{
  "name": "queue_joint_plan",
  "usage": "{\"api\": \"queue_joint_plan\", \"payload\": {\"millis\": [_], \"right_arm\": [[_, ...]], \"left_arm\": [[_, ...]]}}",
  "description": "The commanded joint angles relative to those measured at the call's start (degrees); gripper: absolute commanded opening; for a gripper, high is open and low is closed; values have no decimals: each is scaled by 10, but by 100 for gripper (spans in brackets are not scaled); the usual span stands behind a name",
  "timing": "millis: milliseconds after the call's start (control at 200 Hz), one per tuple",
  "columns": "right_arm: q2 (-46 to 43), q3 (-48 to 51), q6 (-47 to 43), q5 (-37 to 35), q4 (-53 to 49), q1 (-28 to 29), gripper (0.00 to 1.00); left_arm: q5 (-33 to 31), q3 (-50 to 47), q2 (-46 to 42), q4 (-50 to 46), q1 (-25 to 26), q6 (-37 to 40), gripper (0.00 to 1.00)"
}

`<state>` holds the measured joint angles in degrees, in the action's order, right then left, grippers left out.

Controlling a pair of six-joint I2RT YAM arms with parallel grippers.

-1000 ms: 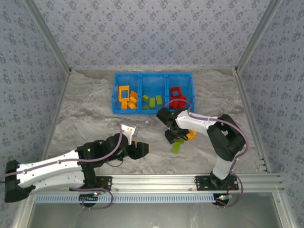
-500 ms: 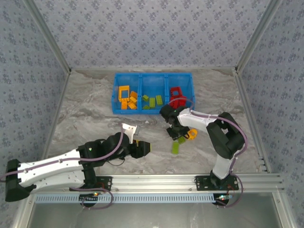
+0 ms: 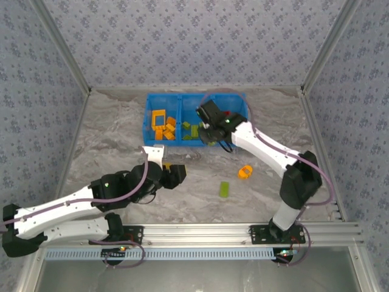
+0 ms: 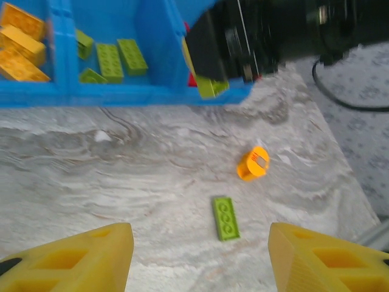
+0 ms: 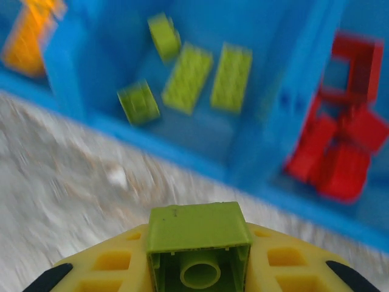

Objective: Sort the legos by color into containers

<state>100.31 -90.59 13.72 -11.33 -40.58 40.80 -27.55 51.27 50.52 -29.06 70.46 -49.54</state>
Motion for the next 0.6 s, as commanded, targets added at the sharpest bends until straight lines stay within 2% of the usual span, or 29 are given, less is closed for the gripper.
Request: {"api": "queue_joint_plan", "payload": {"millis": [0,80,240,515,595], "right_arm": [[86,-70,9,-7,20,-11,29],[135,-115,21,11,58,-30,29],[210,-175,34,55,152,-58,31],[299,-197,81,102,264,-95,32],[325,-220,82,101,253,-99,33]], "left_arm": [[-67,28,31,-28,-9,17,61],[-55,40,61,-10,-24,30,61],[52,49,96,37,-89,40,61],[79,73,132,58,-112,75,61],[89,81,145,56,-112,79,61]]}}
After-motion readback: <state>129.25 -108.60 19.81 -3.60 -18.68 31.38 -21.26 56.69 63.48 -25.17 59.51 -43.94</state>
